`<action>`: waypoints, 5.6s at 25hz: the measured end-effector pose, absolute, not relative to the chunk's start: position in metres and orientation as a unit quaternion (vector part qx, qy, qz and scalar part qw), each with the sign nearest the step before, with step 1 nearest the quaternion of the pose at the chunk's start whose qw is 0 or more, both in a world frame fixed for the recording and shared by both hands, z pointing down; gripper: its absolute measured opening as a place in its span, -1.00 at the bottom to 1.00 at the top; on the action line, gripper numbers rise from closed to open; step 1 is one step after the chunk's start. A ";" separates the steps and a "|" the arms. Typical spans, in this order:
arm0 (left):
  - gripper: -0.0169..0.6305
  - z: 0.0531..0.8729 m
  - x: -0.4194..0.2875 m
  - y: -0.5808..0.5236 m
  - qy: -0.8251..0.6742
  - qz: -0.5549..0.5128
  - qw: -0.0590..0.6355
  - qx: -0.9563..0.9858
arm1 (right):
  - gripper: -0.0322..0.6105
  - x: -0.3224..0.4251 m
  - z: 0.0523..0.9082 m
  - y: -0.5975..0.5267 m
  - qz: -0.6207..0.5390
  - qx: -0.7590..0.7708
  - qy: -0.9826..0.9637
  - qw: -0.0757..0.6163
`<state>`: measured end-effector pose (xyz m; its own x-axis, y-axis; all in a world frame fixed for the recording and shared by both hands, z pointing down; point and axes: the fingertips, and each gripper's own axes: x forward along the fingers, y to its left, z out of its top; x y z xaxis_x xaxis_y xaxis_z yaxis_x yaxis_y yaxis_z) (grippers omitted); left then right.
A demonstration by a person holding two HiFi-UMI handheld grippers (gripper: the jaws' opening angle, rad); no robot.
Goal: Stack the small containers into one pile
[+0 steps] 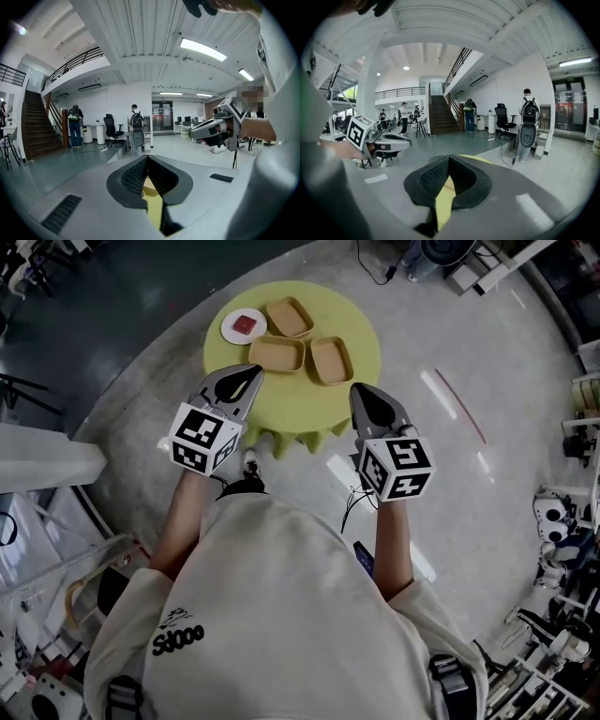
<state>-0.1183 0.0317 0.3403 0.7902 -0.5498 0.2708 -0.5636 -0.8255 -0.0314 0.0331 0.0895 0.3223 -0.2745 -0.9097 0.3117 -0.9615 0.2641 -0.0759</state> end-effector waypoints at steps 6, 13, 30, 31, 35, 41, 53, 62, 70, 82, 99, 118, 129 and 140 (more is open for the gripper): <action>-0.93 0.348 -0.128 -0.018 -0.277 0.137 0.038 0.950 | -0.87 0.019 0.327 0.044 0.134 0.604 -0.777 0.116; -0.93 0.356 -0.131 -0.057 -0.252 0.136 0.048 0.957 | -0.87 0.007 0.330 0.006 0.137 0.615 -0.766 0.128; -0.92 0.398 -0.168 -0.113 -0.250 0.157 0.094 0.951 | -0.87 -0.019 0.362 -0.038 0.168 0.618 -0.752 0.159; -0.92 0.402 -0.168 -0.114 -0.251 0.160 0.098 0.950 | -0.87 -0.019 0.365 -0.042 0.170 0.614 -0.754 0.161; -0.92 0.423 -0.163 -0.120 -0.258 0.172 0.121 0.943 | -0.87 -0.019 0.375 -0.054 0.175 0.598 -0.763 0.171; -0.83 0.454 -0.143 -0.122 -0.266 0.197 0.160 0.930 | -0.87 -0.008 0.386 -0.068 0.190 0.573 -0.777 0.180; -0.69 0.543 -0.129 -0.140 -0.323 0.277 0.245 0.871 | -0.87 0.015 0.432 -0.111 0.244 0.515 -0.798 0.198; -0.68 0.593 -0.128 -0.133 -0.351 0.319 0.297 0.829 | -0.87 0.032 0.467 -0.125 0.282 0.491 -0.797 0.209; -0.68 0.621 -0.130 -0.133 -0.387 0.347 0.307 0.797 | -0.87 0.051 0.488 -0.131 0.306 0.480 -0.792 0.221; -0.73 0.634 -0.133 -0.145 -0.427 0.340 0.316 0.776 | -0.87 0.056 0.500 -0.132 0.319 0.462 -0.793 0.236; -0.73 0.635 -0.133 -0.152 -0.439 0.358 0.267 0.779 | -0.87 0.067 0.504 -0.124 0.326 0.476 -0.782 0.235; -0.66 0.641 -0.141 -0.138 -0.452 0.380 0.262 0.763 | -0.87 0.072 0.500 -0.108 0.325 0.478 -0.782 0.232; -0.86 0.650 -0.148 -0.137 -0.455 0.367 0.279 0.762 | -0.87 0.076 0.494 -0.095 0.319 0.494 -0.778 0.223; -0.87 0.608 -0.133 -0.133 -0.413 0.319 0.287 0.803 | -0.87 0.095 0.468 -0.079 0.298 0.546 -0.757 0.197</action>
